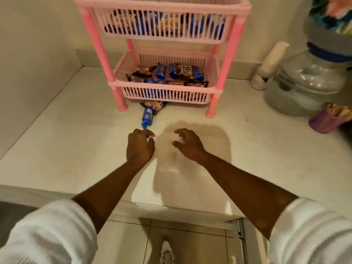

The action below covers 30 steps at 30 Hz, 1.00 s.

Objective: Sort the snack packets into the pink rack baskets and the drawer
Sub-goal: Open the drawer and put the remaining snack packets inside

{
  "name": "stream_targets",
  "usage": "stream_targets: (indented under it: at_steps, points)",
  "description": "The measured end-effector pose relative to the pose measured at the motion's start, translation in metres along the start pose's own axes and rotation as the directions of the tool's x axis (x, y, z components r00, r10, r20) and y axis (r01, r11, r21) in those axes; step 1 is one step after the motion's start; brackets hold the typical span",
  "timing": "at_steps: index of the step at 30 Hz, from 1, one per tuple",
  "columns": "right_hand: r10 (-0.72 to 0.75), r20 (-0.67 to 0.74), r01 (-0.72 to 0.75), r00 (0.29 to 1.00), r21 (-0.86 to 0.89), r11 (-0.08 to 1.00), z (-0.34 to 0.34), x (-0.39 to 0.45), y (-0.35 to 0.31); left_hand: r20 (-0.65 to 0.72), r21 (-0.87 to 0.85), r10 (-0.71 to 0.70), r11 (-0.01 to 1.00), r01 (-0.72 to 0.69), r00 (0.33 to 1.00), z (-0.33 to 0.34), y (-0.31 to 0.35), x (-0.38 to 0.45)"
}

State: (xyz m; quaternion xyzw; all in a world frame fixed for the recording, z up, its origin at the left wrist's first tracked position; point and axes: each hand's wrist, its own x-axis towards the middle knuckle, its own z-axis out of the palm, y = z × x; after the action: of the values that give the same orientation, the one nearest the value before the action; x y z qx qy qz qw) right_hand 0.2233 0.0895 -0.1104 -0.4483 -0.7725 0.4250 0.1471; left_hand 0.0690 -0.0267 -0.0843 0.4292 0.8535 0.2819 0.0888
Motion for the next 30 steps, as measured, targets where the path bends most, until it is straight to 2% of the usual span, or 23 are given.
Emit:
stream_targets:
  at_steps: [3, 10, 16, 24, 27, 30]
  points:
    - [-0.05, -0.011, 0.047, 0.999, -0.163, 0.986, 0.03, 0.048, -0.014, 0.006, 0.051, -0.016, 0.999, 0.015, 1.0, 0.0, -0.03, 0.036]
    - [-0.124, -0.036, 0.102, 0.992, -0.367, 0.925, 0.065, 0.13, -0.044, -0.016, -0.115, -0.043, 0.992, 0.041, 0.999, 0.018, -0.063, 0.105]
    - [-0.167, -0.017, 0.124, 0.986, -0.602, 0.789, 0.072, 0.152, -0.055, 0.073, -0.151, -0.028, 0.988, 0.039, 0.997, 0.033, -0.066, 0.135]
    - [-0.207, -0.087, 0.101, 0.974, -0.651, 0.753, 0.079, 0.163, -0.052, 0.103, -0.268, -0.138, 0.95, 0.161, 0.985, 0.04, -0.068, 0.144]
    - [-0.207, -0.134, 0.076, 0.969, -0.637, 0.767, 0.078, 0.156, -0.048, 0.077, -0.284, -0.168, 0.941, 0.183, 0.983, 0.039, -0.065, 0.139]
    - [-0.222, -0.122, 0.096, 0.967, -0.633, 0.768, 0.072, 0.149, -0.043, 0.047, -0.317, -0.221, 0.921, 0.224, 0.974, 0.037, -0.061, 0.132]
